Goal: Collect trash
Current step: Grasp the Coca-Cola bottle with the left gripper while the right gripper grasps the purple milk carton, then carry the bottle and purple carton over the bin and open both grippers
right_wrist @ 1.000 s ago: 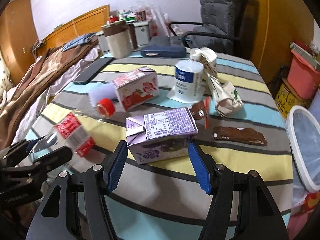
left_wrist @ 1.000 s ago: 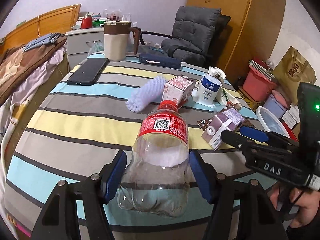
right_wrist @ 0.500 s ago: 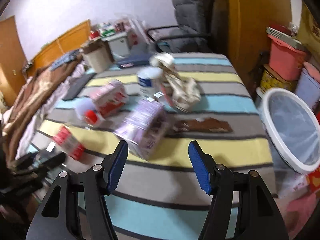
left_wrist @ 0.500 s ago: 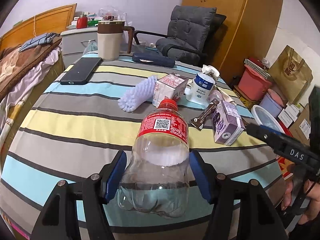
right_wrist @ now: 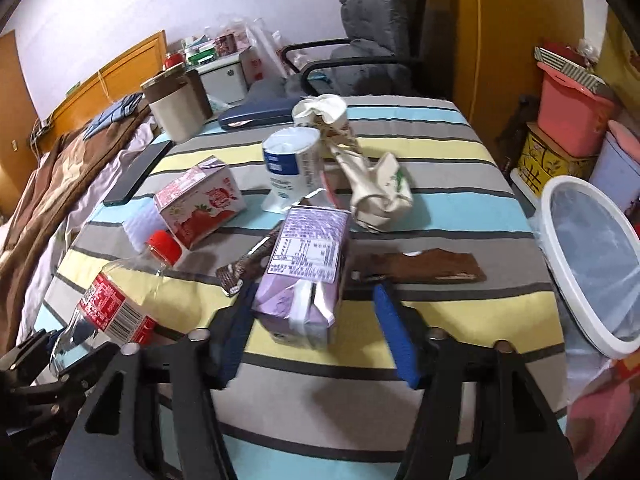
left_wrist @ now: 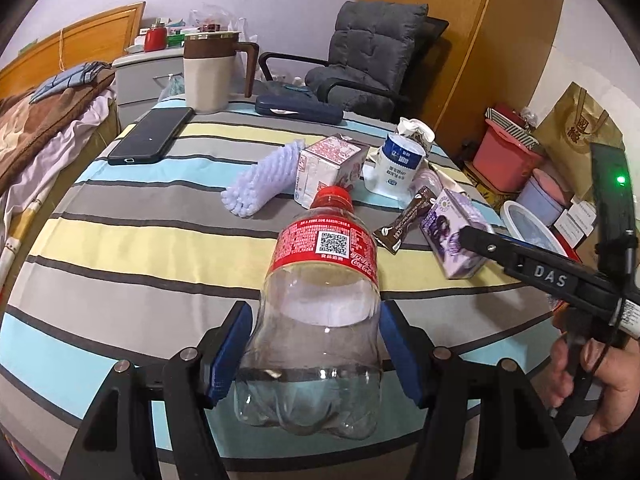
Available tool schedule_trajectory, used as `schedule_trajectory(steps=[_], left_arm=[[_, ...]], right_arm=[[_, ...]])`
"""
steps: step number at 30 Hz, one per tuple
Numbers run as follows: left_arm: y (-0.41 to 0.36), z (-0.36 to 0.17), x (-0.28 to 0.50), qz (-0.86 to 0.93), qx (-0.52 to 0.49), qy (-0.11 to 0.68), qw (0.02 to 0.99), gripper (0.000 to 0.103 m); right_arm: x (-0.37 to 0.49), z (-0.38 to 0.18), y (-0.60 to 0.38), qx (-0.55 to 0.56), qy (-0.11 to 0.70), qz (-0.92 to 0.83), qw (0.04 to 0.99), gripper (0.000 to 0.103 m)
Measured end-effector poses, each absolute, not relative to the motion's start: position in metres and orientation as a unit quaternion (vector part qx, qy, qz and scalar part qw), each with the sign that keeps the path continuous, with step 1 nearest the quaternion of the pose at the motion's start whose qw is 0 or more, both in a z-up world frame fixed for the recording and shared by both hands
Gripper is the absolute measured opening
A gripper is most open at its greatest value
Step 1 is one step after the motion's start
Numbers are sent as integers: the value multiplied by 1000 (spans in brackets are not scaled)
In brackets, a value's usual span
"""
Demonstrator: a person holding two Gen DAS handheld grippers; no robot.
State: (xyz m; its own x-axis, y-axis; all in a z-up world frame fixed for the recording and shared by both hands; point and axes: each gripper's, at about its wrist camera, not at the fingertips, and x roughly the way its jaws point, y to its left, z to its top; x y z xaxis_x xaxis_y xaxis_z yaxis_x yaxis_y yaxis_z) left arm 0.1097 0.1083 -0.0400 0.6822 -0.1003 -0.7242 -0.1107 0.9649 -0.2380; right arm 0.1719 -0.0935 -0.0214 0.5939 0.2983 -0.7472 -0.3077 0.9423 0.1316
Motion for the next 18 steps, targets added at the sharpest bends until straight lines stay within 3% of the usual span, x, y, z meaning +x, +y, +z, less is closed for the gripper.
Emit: schedule_trajectory(steps=[1, 2, 18], left_arm=[[107, -41, 111, 4, -132, 400, 907, 65], [106, -41, 112, 5, -132, 400, 907, 65], [81, -21, 98, 7, -109, 375, 921, 62]], right_arm=[[171, -21, -95, -6, 417, 170, 893, 41], [170, -21, -98, -7, 416, 170, 893, 40], [142, -6, -126, 13, 384, 211, 899, 39]])
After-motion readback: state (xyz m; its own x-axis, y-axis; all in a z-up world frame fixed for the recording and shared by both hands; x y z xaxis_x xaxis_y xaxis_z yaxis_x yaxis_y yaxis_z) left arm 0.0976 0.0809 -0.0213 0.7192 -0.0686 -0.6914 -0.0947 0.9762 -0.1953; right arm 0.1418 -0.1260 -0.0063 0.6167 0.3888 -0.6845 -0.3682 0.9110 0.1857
